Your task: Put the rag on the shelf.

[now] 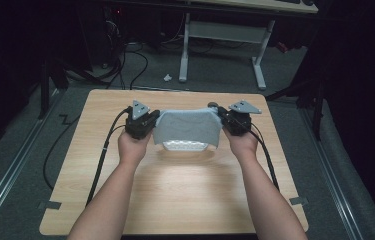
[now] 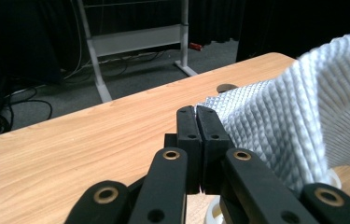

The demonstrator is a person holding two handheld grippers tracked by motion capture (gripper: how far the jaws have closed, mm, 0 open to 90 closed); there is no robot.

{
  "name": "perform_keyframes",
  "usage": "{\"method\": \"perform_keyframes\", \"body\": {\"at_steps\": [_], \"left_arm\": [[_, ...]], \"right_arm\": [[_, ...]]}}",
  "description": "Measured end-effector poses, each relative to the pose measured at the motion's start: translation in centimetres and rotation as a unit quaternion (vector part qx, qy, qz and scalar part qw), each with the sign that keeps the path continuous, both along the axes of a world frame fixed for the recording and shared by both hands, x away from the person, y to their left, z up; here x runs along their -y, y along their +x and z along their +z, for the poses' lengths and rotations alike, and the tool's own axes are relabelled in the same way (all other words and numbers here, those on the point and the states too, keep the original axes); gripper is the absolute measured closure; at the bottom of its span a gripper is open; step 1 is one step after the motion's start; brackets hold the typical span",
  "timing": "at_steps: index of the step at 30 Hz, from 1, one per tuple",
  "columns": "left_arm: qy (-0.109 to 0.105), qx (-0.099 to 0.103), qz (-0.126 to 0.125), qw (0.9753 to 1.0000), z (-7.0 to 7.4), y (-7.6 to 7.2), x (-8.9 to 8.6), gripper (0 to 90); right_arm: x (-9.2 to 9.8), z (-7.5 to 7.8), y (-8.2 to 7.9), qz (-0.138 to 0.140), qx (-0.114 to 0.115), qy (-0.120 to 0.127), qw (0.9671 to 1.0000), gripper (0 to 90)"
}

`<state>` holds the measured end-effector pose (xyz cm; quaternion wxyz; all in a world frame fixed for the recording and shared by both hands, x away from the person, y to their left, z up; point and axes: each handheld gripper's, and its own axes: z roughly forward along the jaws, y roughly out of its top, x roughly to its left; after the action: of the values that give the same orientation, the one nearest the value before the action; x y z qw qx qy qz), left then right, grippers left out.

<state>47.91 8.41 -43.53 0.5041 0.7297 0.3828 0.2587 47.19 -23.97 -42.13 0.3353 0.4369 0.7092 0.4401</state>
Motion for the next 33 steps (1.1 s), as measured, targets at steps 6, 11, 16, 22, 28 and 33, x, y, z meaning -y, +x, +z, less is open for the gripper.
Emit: {"method": "perform_keyframes", "body": {"at_steps": [6, 11, 16, 22, 28, 33], "left_arm": [[-0.002, -0.005, -0.014, 0.9999, -1.0, -0.5, 0.2, 88.9], [-0.003, -0.015, -0.016, 0.9998, -2.1, -0.8, 0.2, 88.9], [-0.002, -0.019, -0.017, 0.9997, -2.7, -1.0, 0.2, 88.9], [-0.003, -0.022, -0.018, 0.9996, -3.2, -1.1, 0.1, 88.8], [-0.004, -0.029, -0.021, 0.9993, -3.8, -1.3, 0.1, 88.7], [-0.004, -0.031, -0.02, 0.9993, -4.0, -1.4, -0.1, 88.6]], "right_arm": [[-0.3, -1.2, -0.5, 0.006, -0.005, 0.004, 1.0, 89.3], [-0.7, -1.8, -0.8, 0.01, -0.005, 0.0, 0.9999, 89.3], [-0.5, -2.4, -1.1, 0.007, -0.011, 0.008, 0.9999, 89.3], [-0.4, -3.0, -0.9, 0.005, -0.021, 0.006, 0.9997, 89.3], [-0.6, -3.5, -0.8, 0.004, -0.026, 0.002, 0.9996, 89.2], [-0.8, -4.2, -0.7, 0.004, -0.035, 0.002, 0.9994, 89.2]]}}
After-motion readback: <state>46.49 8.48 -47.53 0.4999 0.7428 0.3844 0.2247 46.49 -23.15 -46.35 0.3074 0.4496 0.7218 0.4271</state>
